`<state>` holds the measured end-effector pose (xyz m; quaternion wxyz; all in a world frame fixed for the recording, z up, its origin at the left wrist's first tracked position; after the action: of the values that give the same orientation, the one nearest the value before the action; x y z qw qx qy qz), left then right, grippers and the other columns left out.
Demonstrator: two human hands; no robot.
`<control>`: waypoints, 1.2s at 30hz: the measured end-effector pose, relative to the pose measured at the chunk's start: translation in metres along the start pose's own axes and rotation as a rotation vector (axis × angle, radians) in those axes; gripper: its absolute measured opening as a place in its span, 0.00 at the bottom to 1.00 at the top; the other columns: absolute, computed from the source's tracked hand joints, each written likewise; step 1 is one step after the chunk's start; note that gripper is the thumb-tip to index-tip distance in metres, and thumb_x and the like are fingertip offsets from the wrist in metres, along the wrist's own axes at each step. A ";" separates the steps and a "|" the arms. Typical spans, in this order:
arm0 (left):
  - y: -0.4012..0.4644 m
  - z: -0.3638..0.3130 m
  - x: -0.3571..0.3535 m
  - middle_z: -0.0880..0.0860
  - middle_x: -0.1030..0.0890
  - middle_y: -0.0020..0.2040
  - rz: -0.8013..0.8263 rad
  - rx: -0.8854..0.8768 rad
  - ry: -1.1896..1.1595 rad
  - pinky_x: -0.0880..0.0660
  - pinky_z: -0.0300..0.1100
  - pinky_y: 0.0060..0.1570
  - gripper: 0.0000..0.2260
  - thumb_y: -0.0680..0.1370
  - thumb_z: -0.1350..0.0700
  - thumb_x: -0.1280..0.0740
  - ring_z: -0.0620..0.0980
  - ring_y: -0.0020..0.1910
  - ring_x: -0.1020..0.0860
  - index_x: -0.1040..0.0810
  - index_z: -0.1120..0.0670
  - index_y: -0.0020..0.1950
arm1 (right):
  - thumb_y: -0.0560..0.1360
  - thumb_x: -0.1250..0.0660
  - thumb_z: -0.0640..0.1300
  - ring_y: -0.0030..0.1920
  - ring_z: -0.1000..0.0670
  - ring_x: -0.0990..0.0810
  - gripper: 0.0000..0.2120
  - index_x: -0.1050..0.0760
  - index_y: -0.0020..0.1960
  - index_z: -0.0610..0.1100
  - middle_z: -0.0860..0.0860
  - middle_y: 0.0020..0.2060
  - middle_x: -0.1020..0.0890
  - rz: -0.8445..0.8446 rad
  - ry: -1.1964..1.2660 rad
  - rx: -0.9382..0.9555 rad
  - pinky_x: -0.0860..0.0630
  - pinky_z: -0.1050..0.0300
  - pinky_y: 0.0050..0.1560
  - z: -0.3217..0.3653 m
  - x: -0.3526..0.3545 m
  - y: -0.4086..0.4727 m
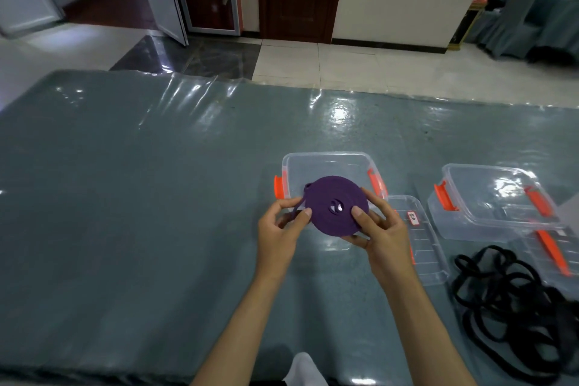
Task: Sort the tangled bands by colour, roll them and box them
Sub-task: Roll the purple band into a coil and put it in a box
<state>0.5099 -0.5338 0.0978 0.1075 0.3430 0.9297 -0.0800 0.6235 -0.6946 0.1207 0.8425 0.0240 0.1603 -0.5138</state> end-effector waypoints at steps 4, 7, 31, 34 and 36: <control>0.015 -0.001 -0.009 0.50 0.14 0.58 -0.037 -0.046 0.021 0.19 0.47 0.62 0.11 0.79 0.61 0.24 0.50 0.59 0.15 0.13 0.52 0.60 | 0.76 0.24 0.43 0.60 0.39 0.13 0.22 0.21 0.69 0.52 0.41 0.58 0.13 -0.053 0.034 0.002 0.14 0.45 0.49 -0.004 -0.003 0.013; 0.027 0.002 -0.017 0.51 0.11 0.54 -0.078 -0.025 -0.022 0.17 0.43 0.57 0.09 0.78 0.59 0.23 0.49 0.55 0.13 0.13 0.51 0.58 | 0.75 0.23 0.43 0.60 0.40 0.14 0.22 0.21 0.68 0.52 0.42 0.58 0.13 -0.100 0.057 0.002 0.14 0.45 0.49 -0.006 -0.008 0.025; 0.197 0.124 -0.073 0.55 0.14 0.60 -0.157 0.352 0.445 0.21 0.50 0.66 0.19 0.76 0.69 0.26 0.54 0.60 0.16 0.17 0.59 0.66 | 0.80 0.28 0.43 0.59 0.41 0.17 0.18 0.23 0.68 0.41 0.43 0.59 0.16 0.105 -1.081 -0.453 0.22 0.48 0.62 -0.072 0.027 0.214; 0.210 0.146 -0.072 0.56 0.14 0.58 -0.175 0.405 0.501 0.21 0.49 0.64 0.17 0.76 0.70 0.26 0.56 0.58 0.16 0.16 0.60 0.64 | 0.79 0.28 0.46 0.55 0.41 0.17 0.13 0.19 0.59 0.40 0.41 0.54 0.14 0.187 -1.148 -0.566 0.23 0.52 0.54 -0.090 0.029 0.229; 0.215 0.156 -0.072 0.55 0.13 0.56 -0.177 0.440 0.536 0.22 0.43 0.58 0.16 0.75 0.70 0.27 0.55 0.56 0.16 0.16 0.59 0.62 | 0.78 0.28 0.47 0.50 0.42 0.17 0.09 0.20 0.53 0.41 0.41 0.51 0.15 0.217 -1.179 -0.605 0.27 0.54 0.46 -0.098 0.030 0.236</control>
<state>0.7268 -0.4521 -0.0499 -0.2237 0.2850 0.9116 -0.1944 0.8179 -0.5888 -0.0107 0.8056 -0.4819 -0.1928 -0.2856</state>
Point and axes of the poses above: each hand's wrist, its own y-axis towards the middle knuckle, its own x-axis out of the back of the hand, z = x × y, the point moved 3 cm from there along y, towards the middle knuckle
